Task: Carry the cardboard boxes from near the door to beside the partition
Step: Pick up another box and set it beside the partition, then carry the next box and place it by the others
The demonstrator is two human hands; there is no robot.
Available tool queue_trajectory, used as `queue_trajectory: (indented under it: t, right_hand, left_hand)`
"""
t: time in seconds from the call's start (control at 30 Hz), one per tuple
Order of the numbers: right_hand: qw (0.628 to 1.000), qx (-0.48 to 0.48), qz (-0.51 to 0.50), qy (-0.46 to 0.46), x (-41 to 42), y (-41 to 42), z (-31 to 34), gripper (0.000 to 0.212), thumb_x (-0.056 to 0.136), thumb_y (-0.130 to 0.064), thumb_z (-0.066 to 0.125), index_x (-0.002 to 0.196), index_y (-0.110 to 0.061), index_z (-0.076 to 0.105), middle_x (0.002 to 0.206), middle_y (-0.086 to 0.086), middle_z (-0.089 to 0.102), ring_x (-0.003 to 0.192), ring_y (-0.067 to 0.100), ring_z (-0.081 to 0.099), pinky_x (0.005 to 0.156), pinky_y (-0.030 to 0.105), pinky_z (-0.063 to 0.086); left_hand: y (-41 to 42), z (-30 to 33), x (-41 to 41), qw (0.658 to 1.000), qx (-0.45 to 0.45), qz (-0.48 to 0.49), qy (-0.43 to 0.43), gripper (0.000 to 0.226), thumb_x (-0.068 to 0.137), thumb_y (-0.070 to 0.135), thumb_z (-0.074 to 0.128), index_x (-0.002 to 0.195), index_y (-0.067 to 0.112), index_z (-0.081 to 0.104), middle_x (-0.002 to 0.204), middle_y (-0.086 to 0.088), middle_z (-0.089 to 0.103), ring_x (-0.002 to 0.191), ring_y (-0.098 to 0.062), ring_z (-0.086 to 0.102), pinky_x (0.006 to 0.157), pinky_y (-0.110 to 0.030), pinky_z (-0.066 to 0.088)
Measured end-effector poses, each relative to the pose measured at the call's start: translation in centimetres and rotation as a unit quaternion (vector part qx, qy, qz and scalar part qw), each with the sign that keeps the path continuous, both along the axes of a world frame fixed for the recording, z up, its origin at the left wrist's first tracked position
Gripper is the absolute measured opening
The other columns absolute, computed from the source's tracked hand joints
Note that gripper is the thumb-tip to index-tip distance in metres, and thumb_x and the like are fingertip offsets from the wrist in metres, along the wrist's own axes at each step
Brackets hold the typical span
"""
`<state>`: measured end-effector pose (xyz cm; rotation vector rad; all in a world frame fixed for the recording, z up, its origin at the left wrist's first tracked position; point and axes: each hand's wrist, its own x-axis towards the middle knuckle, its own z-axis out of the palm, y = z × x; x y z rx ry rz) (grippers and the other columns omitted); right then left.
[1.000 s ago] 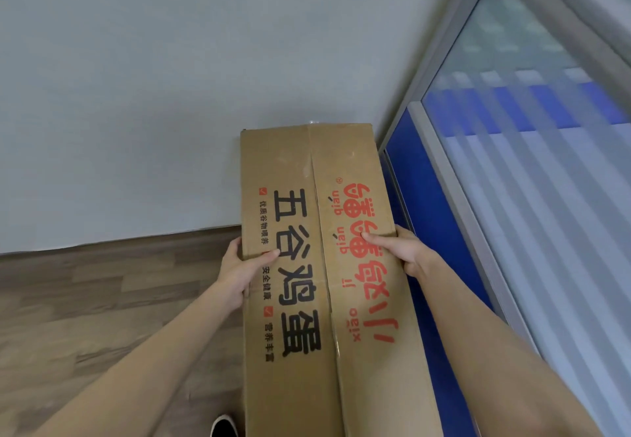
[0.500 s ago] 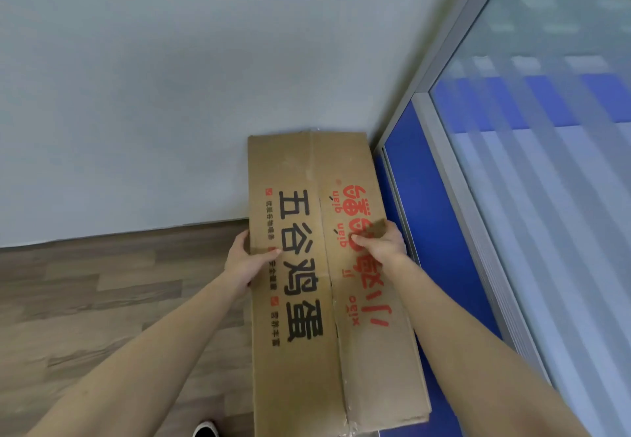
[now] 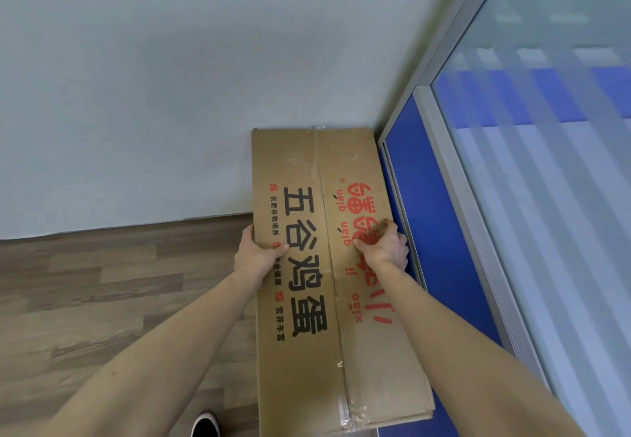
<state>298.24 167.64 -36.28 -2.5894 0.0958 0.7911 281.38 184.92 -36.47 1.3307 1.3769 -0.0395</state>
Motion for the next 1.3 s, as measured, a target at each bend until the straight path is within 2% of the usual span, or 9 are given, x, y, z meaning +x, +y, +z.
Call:
queue_trajectory:
  t: [0.2, 0.3, 0.5, 0.63, 0.77, 0.87, 0.97, 1.2, 1.3]
  right_hand:
    - [0.994, 0.023, 0.076, -0.081, -1.9, 0.4, 1.3, 0.07, 0.084, -0.035, 0.081, 0.147, -0.023, 0.053, 0.149, 0.009, 0.049, 0.132, 0.03, 0.054, 0.099, 0.045, 0.055]
    - [0.995, 0.053, 0.077, -0.039, -3.3, 0.7, 2.4, 0.063, 0.087, -0.034, 0.078, 0.144, -0.024, 0.055, 0.139, 0.004, 0.061, 0.118, 0.023, 0.064, 0.089, 0.038, 0.059]
    - [0.997, 0.074, 0.023, -0.001, -3.1, 0.1, 7.2, 0.044, 0.094, -0.033, 0.071, 0.13, -0.009, 0.064, 0.117, 0.012, 0.071, 0.092, 0.027, 0.064, 0.069, 0.033, 0.051]
    - [0.995, 0.095, 0.023, -0.029, -3.6, -0.3, 10.8, 0.038, 0.098, -0.039, 0.062, 0.118, -0.007, 0.068, 0.103, 0.011, 0.07, 0.081, 0.024, 0.061, 0.059, 0.029, 0.048]
    - [0.988, 0.141, 0.049, -0.039, -6.9, 1.4, 14.8, 0.031, 0.1, -0.042, 0.057, 0.097, -0.014, 0.069, 0.09, 0.007, 0.072, 0.071, 0.02, 0.063, 0.053, 0.025, 0.043]
    - [0.977, 0.191, 0.094, -0.032, -11.8, 3.8, 17.2, 0.035, 0.101, -0.033, 0.06, 0.071, -0.015, 0.062, 0.066, 0.003, 0.065, 0.057, 0.016, 0.057, 0.061, 0.03, 0.05]
    - [0.959, 0.223, 0.168, -0.047, -19.0, 6.2, 19.3, 0.046, 0.099, -0.021, 0.06, 0.057, -0.018, 0.041, 0.053, -0.002, 0.042, 0.049, 0.016, 0.038, 0.056, 0.028, 0.035]
    - [0.902, 0.274, 0.334, -0.001, -44.5, 7.2, 23.2, 0.014, 0.096, -0.03, 0.057, 0.088, -0.019, 0.055, 0.093, 0.012, 0.073, 0.078, 0.026, 0.058, 0.075, 0.036, 0.048]
    - [0.868, 0.274, 0.414, 0.009, -57.7, 5.6, 24.9, 0.019, 0.096, -0.031, 0.056, 0.08, -0.02, 0.056, 0.087, 0.015, 0.074, 0.076, 0.031, 0.064, 0.079, 0.04, 0.055]
  left_hand:
    - [-0.4, -0.1, -0.9, 1.0, 0.0, -0.011, -0.011, 0.089, 0.077, 0.028, 0.084, 0.15, 0.027, 0.033, 0.141, -0.004, 0.057, 0.13, -0.031, 0.054, 0.107, -0.059, 0.044]
    - [-0.6, 1.1, -2.0, 1.0, 0.006, -0.016, -0.002, 0.087, 0.08, 0.02, 0.082, 0.152, 0.022, 0.034, 0.146, -0.007, 0.053, 0.134, -0.031, 0.051, 0.109, -0.058, 0.042]
    - [-0.4, 6.0, -4.6, 1.0, -0.006, 0.015, -0.016, 0.051, 0.089, 0.012, 0.072, 0.137, 0.014, 0.053, 0.122, -0.003, 0.064, 0.103, -0.02, 0.063, 0.09, -0.039, 0.053]
    - [0.0, 9.6, -7.3, 0.998, -0.003, 0.043, -0.053, 0.037, 0.093, 0.01, 0.068, 0.129, 0.011, 0.06, 0.123, -0.01, 0.066, 0.109, -0.026, 0.065, 0.097, -0.043, 0.054]
    - [0.6, 13.3, -11.7, 0.991, 0.011, 0.088, -0.102, 0.023, 0.095, 0.011, 0.065, 0.117, 0.013, 0.065, 0.113, -0.011, 0.069, 0.1, -0.025, 0.069, 0.088, -0.039, 0.056]
    - [0.4, 15.7, -17.5, 0.981, 0.035, 0.13, -0.137, 0.007, 0.094, 0.011, 0.064, 0.099, 0.016, 0.065, 0.106, -0.012, 0.07, 0.084, -0.023, 0.071, 0.081, -0.038, 0.056]
    - [-0.5, 17.3, -25.9, 0.969, 0.059, 0.182, -0.156, 0.005, 0.097, 0.013, 0.061, 0.093, 0.015, 0.062, 0.097, -0.012, 0.071, 0.068, -0.019, 0.068, 0.059, -0.028, 0.053]
    - [-8.8, 21.5, -55.1, 0.908, 0.115, 0.364, -0.175, 0.01, 0.101, 0.012, 0.055, 0.091, 0.014, 0.058, 0.074, -0.006, 0.065, 0.04, -0.003, 0.062, 0.043, -0.016, 0.046]
    - [-15.0, 25.0, -67.9, 0.865, 0.146, 0.442, -0.186, 0.007, 0.101, 0.015, 0.057, 0.094, 0.013, 0.058, 0.077, -0.007, 0.065, 0.053, -0.012, 0.063, 0.046, -0.018, 0.049]
